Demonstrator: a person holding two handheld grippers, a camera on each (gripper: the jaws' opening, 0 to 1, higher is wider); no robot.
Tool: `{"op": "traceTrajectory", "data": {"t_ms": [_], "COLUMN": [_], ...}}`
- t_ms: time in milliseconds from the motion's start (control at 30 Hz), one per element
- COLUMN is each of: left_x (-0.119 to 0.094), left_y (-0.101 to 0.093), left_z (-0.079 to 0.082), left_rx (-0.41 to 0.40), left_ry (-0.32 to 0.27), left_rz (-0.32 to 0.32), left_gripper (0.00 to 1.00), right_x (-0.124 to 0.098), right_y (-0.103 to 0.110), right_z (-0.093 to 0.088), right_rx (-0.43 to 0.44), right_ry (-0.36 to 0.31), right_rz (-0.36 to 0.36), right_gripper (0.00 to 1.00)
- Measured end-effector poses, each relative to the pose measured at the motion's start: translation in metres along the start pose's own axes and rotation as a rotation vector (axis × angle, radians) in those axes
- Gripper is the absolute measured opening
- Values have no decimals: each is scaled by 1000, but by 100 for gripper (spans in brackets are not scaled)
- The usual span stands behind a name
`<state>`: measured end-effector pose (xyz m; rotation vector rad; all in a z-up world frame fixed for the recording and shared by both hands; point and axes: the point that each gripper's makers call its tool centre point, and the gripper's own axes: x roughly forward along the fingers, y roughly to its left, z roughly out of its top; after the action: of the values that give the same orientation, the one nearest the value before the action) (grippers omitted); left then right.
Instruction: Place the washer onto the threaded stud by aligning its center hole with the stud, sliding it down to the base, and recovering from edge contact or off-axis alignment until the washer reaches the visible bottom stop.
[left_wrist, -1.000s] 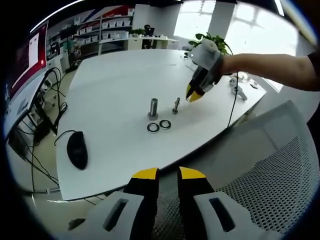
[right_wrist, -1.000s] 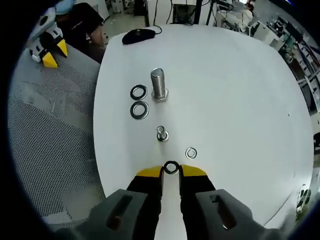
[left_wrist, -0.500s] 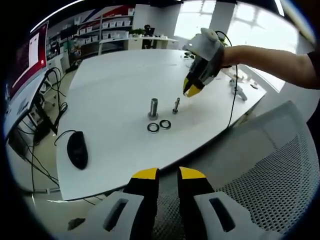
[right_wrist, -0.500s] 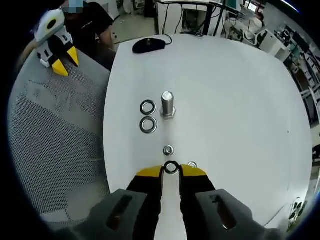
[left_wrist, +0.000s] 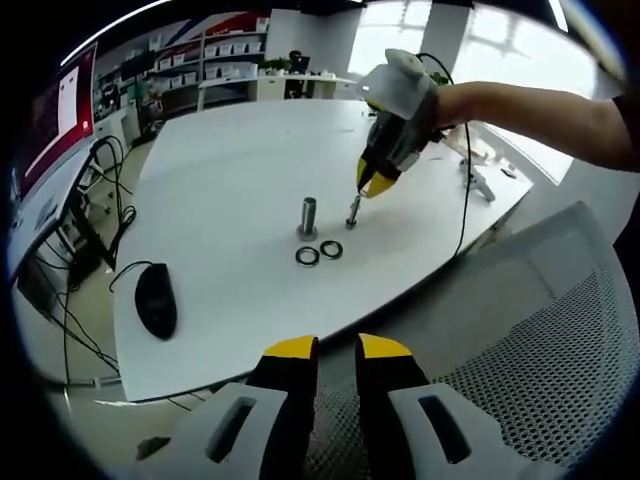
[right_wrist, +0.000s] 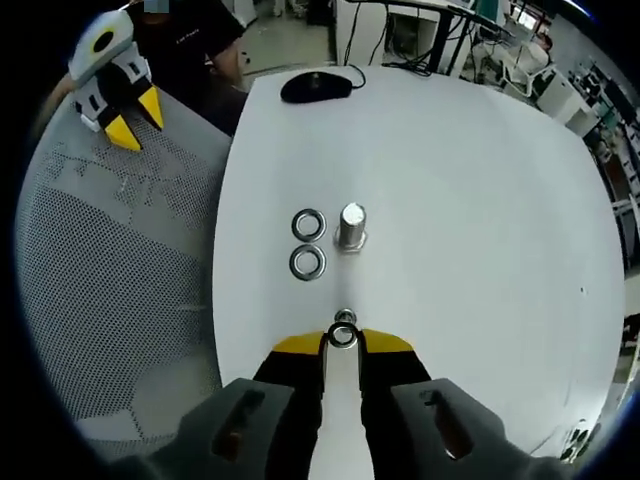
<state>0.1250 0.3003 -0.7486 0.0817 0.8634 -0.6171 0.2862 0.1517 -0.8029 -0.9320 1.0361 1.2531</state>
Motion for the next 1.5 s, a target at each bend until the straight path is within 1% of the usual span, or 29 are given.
{"op": "traceTrajectory", "data": {"t_ms": [100, 200, 300, 400, 533, 733, 933, 1267, 1500], "left_x": [1, 1, 0, 0, 0, 0, 0, 1, 1], "left_y": [2, 2, 2, 1, 3, 3, 3, 3, 3], "left_z": [-1, -1, -1, -1, -2, -2, -2, -2, -3], "left_rx": [0, 3, 1, 1, 1, 0, 1, 4, 4], "left_ry": [1, 2, -1, 1, 0, 0, 0, 3, 3], "left_rz": [0, 0, 1, 0, -1, 0, 0, -3, -3], "left_gripper": [13, 12, 12, 12, 12, 12, 12, 12, 12], "right_x": [3, 4, 3, 5, 5, 9, 16, 31, 41], "right_y": [1, 2, 1, -1, -2, -2, -1, -1, 1], "right_z": [1, -1, 1, -2, -2, -2, -2, -8, -8], "right_rx": [2, -23, -5, -17, -3, -16, -19, -28, -16], "right_ry": [-6, 14, 2, 18, 16, 30, 41, 62, 68], "right_rz": [8, 7, 5, 6, 7, 9, 8, 15, 14], "right_gripper": [14, 14, 14, 14, 14, 14, 14, 14, 14]}}
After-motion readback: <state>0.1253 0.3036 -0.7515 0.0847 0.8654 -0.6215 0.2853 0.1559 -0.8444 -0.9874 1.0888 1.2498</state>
